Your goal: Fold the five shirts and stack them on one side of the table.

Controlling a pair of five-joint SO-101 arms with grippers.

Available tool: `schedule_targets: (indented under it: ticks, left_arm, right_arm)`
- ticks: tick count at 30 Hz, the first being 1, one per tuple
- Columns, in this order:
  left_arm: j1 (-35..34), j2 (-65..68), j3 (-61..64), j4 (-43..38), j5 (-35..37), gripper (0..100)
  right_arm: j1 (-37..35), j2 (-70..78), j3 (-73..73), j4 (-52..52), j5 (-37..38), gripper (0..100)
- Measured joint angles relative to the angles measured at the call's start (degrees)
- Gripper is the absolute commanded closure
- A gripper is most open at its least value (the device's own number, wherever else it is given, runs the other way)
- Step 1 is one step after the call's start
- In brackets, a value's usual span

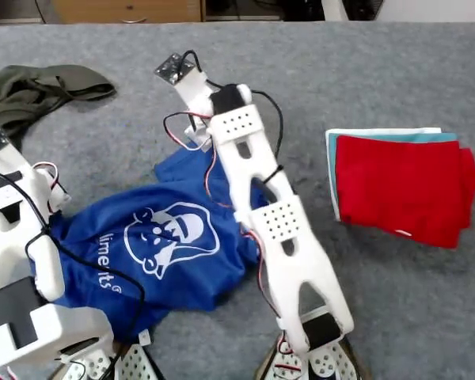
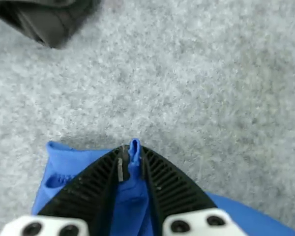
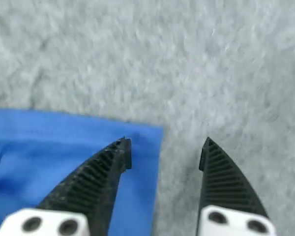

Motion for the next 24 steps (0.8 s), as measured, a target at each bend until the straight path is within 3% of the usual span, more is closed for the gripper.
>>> schedule_targets:
  ticks: [6,24]
  left_arm:
    - [0.2,0.0,0.0,-0.9,1.1,98]
    - [0.3,0.0,0.0,-0.9,1.1,98]
  right_arm:
    - [-1.0,2.2,-4.1,-1.0,-2.8,76.4]
    - [-0.9,1.6,2.8,1.1,-4.2,77.6]
